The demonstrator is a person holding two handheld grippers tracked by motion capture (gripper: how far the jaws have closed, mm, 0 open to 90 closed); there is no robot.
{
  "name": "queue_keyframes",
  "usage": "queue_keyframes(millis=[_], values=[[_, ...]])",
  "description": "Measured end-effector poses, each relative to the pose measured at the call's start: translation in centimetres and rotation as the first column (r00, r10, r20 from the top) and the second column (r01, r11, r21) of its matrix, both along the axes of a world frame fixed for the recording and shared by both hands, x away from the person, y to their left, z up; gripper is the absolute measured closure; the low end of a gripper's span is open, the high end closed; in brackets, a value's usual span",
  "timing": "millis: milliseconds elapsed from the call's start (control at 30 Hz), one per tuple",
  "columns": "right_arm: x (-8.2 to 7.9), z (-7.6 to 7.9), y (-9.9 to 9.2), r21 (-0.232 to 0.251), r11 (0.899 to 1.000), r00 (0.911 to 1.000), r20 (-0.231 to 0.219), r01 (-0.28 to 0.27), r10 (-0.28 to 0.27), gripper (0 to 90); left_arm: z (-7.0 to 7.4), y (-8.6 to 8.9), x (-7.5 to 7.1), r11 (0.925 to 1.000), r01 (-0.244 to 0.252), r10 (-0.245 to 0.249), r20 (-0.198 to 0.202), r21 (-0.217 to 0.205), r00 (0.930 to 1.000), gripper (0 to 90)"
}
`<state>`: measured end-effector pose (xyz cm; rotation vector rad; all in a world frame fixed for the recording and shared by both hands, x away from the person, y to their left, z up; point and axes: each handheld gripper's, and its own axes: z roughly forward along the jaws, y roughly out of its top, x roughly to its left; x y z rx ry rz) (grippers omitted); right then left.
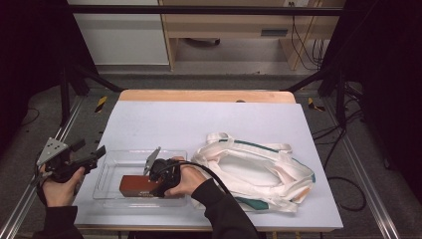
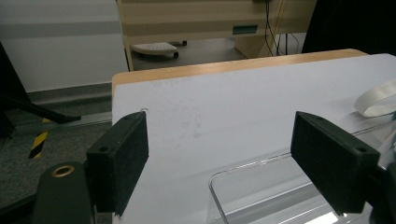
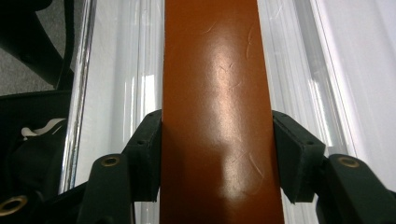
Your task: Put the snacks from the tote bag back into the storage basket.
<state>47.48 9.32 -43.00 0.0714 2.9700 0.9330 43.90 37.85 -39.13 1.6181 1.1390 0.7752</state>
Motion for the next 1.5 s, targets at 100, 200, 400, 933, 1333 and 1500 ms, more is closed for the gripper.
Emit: queue_keyframes(millis=[100,200,400,933,1333,1500], values=[[-0.1,0.0,0.0,-0.006,1.000,1.0000,0.003,-0.002,0.002,42.5,0.0,0.0,0.0,1.0000,0.001,-0.001,-0.001,0.000,1.0000,18.6],[-0.1,0.0,-0.1,-0.004,1.000,1.0000,0.005,0.000,0.000,42.1,0.0,-0.1,0.0,1.0000,0.004,-0.004,-0.002,0.002,1.0000,18.5],[-0.1,0.4,-0.8,0.045,0.999,0.9999,0.006,0.013,-0.014,39.4,0.0,-0.2,0.0,1.0000,0.005,-0.005,-0.002,0.002,1.0000,18.5],[-1.3,4.4,-5.3,0.326,0.921,0.9622,0.092,0.214,-0.256,25.1,-0.1,-0.5,0.0,0.9998,0.015,-0.015,-0.004,0.011,0.9999,18.5],[-1.6,4.6,-14.3,0.505,0.703,0.7941,0.054,0.501,-0.605,17.4,-0.3,-0.9,0.1,0.9992,0.037,-0.037,-0.010,0.011,0.9993,18.5],[-2.3,4.2,-18.5,0.538,0.630,0.7259,0.048,0.560,-0.686,16.8,-0.5,-1.1,0.2,0.9991,0.039,-0.039,-0.016,0.017,0.9991,18.5]])
